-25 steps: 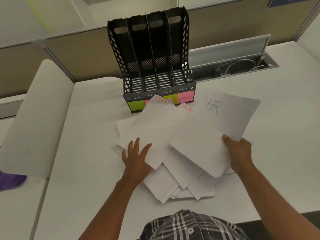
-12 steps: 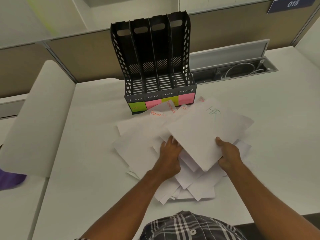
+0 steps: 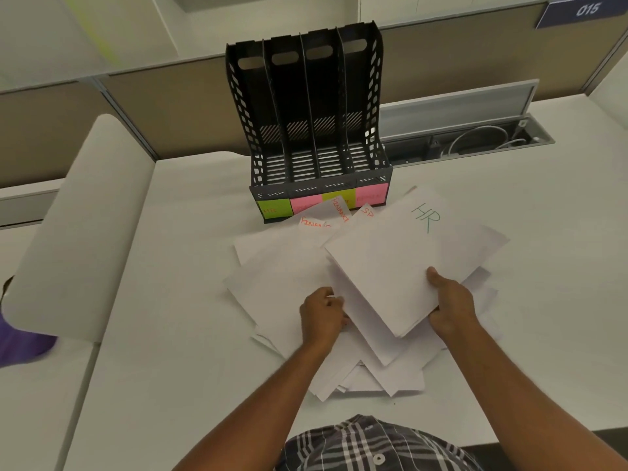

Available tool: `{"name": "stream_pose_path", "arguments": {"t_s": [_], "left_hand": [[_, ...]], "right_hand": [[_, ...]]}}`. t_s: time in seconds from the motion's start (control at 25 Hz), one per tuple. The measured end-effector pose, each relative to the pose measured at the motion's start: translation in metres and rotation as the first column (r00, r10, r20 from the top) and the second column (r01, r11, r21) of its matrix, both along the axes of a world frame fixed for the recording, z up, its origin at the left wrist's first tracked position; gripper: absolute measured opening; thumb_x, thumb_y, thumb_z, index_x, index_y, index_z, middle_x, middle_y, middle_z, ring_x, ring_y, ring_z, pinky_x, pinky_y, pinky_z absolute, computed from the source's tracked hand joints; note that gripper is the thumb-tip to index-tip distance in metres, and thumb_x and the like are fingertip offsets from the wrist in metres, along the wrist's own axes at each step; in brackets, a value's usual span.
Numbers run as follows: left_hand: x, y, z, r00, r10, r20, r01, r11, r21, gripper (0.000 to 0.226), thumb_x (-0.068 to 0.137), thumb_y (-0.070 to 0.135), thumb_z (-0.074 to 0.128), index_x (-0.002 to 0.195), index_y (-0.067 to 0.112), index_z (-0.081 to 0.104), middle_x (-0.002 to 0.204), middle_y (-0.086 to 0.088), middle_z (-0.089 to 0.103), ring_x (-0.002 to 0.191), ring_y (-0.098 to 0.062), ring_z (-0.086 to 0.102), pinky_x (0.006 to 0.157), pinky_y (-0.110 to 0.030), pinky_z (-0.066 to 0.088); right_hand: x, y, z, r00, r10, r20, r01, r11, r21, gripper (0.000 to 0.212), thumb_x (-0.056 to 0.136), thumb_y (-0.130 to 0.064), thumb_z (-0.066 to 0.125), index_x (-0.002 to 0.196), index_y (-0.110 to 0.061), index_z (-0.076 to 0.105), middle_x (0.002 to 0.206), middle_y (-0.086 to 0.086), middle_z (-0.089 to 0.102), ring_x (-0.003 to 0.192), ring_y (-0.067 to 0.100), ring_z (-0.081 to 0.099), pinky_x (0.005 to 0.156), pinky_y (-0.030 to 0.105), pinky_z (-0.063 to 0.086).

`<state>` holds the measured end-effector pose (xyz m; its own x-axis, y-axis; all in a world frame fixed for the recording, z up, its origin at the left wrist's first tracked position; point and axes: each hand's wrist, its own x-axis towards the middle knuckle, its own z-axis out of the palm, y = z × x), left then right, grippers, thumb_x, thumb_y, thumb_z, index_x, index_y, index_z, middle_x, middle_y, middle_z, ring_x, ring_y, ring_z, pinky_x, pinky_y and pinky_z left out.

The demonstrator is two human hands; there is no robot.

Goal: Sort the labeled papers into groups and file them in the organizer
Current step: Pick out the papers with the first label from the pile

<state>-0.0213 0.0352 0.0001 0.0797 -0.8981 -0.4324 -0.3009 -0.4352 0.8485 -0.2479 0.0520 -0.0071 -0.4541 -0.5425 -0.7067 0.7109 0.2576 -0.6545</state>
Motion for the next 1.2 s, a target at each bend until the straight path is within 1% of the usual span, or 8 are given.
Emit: {"name": "stream_pose_path", "arguments": {"t_s": [0.16, 0.28, 0.4, 0.56, 0.68, 0.8, 1.0, 1.2], "left_hand": [[-0.013, -0.014, 0.001, 0.870, -0.444, 0.212, 0.476, 0.869, -0.134, 0.027, 0.090, 0.000, 0.051, 0.097, 0.008, 0.076, 0.089, -0.010, 0.078, 0.078, -0.022, 0.073, 0.073, -0.038, 0.061], [0.011, -0.054, -0.006, 0.732, -0.356, 0.581, 0.568, 0.791, -0.230, 0.041, 0.089, -0.002, 0.055, 0.127, 0.008, 0.065, 0.127, -0.015, 0.067, 0.117, -0.030, 0.061, 0.101, -0.039, 0.049], [0.041, -0.101, -0.003, 0.446, -0.380, 0.810, 0.691, 0.721, -0.042, 0.060, 0.093, 0.010, 0.058, 0.149, 0.018, 0.039, 0.156, -0.008, 0.039, 0.144, -0.030, 0.032, 0.115, -0.045, 0.029], [0.043, -0.139, 0.003, 0.172, -0.508, 0.844, 0.809, 0.562, 0.174, 0.072, 0.093, 0.027, 0.061, 0.154, 0.027, 0.024, 0.162, -0.006, 0.028, 0.151, -0.028, 0.015, 0.119, -0.052, 0.011], [0.044, -0.155, 0.009, 0.062, -0.492, 0.868, 0.824, 0.516, 0.234, 0.070, 0.088, 0.040, 0.063, 0.150, 0.031, 0.033, 0.153, -0.009, 0.041, 0.145, -0.029, 0.025, 0.116, -0.055, 0.013], [0.055, -0.153, 0.007, -0.035, -0.537, 0.843, 0.820, 0.467, 0.331, 0.080, 0.083, 0.051, 0.065, 0.152, 0.033, 0.028, 0.160, -0.006, 0.030, 0.149, -0.029, 0.016, 0.117, -0.058, 0.009], [0.062, -0.147, 0.001, -0.193, -0.571, 0.798, 0.828, 0.342, 0.444, 0.102, 0.082, 0.043, 0.070, 0.157, 0.027, 0.002, 0.169, -0.001, -0.005, 0.153, -0.031, -0.014, 0.118, -0.061, -0.001], [0.046, -0.153, 0.005, -0.330, -0.522, 0.786, 0.842, 0.213, 0.495, 0.109, 0.080, 0.035, 0.075, 0.157, 0.029, -0.003, 0.168, -0.005, 0.001, 0.153, -0.035, -0.009, 0.118, -0.062, 0.000]], "right_hand": [[-0.004, -0.001, -0.004, 1.000, -0.005, -0.003, 0.005, 1.000, 0.020, 0.036, 0.084, -0.013, 0.078, 0.117, -0.012, 0.065, 0.109, 0.006, 0.072, 0.095, 0.027, 0.068, 0.073, 0.043, 0.058], [-0.010, 0.001, -0.014, 0.999, -0.025, -0.030, 0.027, 0.997, 0.076, 0.045, 0.085, -0.014, 0.078, 0.126, -0.007, 0.061, 0.119, 0.010, 0.069, 0.104, 0.031, 0.066, 0.091, 0.051, 0.055], [-0.016, 0.003, -0.020, 0.998, -0.060, -0.036, 0.063, 0.994, 0.089, 0.050, 0.085, -0.017, 0.078, 0.130, -0.007, 0.058, 0.122, 0.010, 0.068, 0.106, 0.032, 0.065, 0.096, 0.054, 0.052], [-0.019, 0.005, -0.024, 0.996, -0.086, -0.006, 0.086, 0.993, 0.078, 0.047, 0.086, -0.016, 0.077, 0.130, -0.007, 0.060, 0.122, 0.010, 0.069, 0.103, 0.030, 0.067, 0.095, 0.052, 0.053], [-0.020, 0.004, -0.026, 0.995, -0.096, -0.009, 0.097, 0.992, 0.083, 0.047, 0.087, -0.016, 0.076, 0.130, -0.006, 0.059, 0.120, 0.010, 0.069, 0.100, 0.030, 0.067, 0.092, 0.050, 0.054], [-0.019, 0.004, -0.026, 0.996, -0.093, -0.001, 0.093, 0.993, 0.069, 0.045, 0.087, -0.015, 0.076, 0.128, -0.006, 0.060, 0.117, 0.010, 0.070, 0.094, 0.027, 0.068, 0.084, 0.046, 0.056], [-0.020, 0.005, -0.030, 0.996, -0.094, -0.011, 0.094, 0.994, 0.051, 0.046, 0.088, -0.015, 0.075, 0.130, -0.005, 0.059, 0.119, 0.010, 0.069, 0.090, 0.025, 0.067, 0.079, 0.042, 0.055], [-0.021, 0.004, -0.033, 0.996, -0.087, -0.022, 0.089, 0.994, 0.067, 0.047, 0.086, -0.015, 0.077, 0.128, -0.005, 0.059, 0.118, 0.011, 0.069, 0.093, 0.028, 0.067, 0.088, 0.047, 0.055]]}}
